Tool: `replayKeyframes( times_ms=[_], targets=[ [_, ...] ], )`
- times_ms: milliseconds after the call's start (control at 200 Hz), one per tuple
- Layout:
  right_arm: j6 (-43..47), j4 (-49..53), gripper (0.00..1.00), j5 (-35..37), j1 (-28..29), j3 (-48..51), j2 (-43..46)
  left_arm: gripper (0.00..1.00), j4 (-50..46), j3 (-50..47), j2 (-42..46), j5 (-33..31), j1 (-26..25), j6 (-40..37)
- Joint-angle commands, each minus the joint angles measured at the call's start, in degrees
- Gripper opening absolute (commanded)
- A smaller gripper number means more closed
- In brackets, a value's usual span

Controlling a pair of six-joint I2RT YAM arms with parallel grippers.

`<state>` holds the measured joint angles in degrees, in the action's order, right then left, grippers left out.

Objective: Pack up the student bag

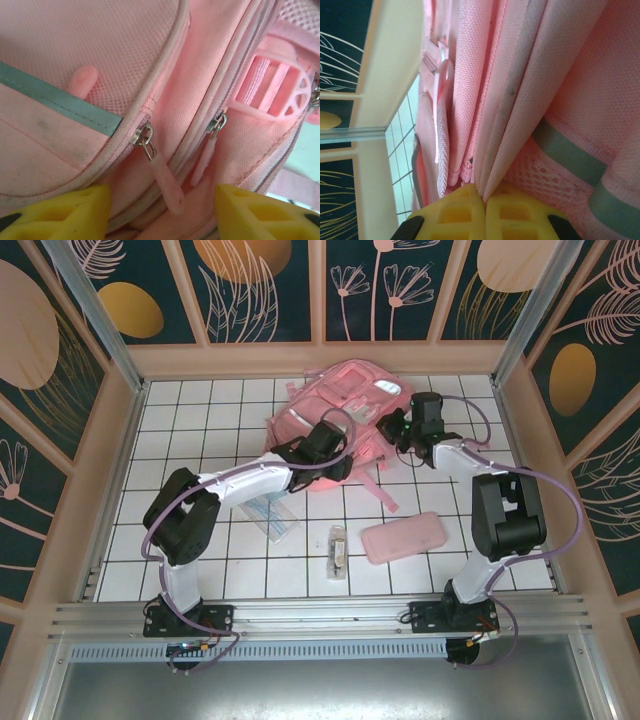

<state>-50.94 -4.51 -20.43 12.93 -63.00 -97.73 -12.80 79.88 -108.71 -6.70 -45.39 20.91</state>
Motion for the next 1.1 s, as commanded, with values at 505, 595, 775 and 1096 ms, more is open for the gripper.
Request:
replayKeyframes(
  times_ms=[505, 595, 775, 1096],
  targets=[
    [1.6, -3.9, 0.00, -1.6, -0.8, -4.0, 4.2, 0.39, -14.1, 13.4, -7.9, 6.9, 0.3, -1.3],
    [1.8, -3.8, 0.00, -1.6, -0.9, -4.0, 4.0, 0.32, -13.0, 11.8, -7.0, 10.3, 0.2, -0.5],
    [1.4, -4.2, 0.00, -2.1, -0.9, -4.0, 4.0, 0.27, -13.5, 14.2, -10.2, 11.6, 0.2, -0.4],
    [1.3, -4.3, 0.00, -3.2, -0.8, -4.4, 4.1, 0.45, -19.1, 20.2, -19.1, 5.0, 0.2, -0.8]
  ],
)
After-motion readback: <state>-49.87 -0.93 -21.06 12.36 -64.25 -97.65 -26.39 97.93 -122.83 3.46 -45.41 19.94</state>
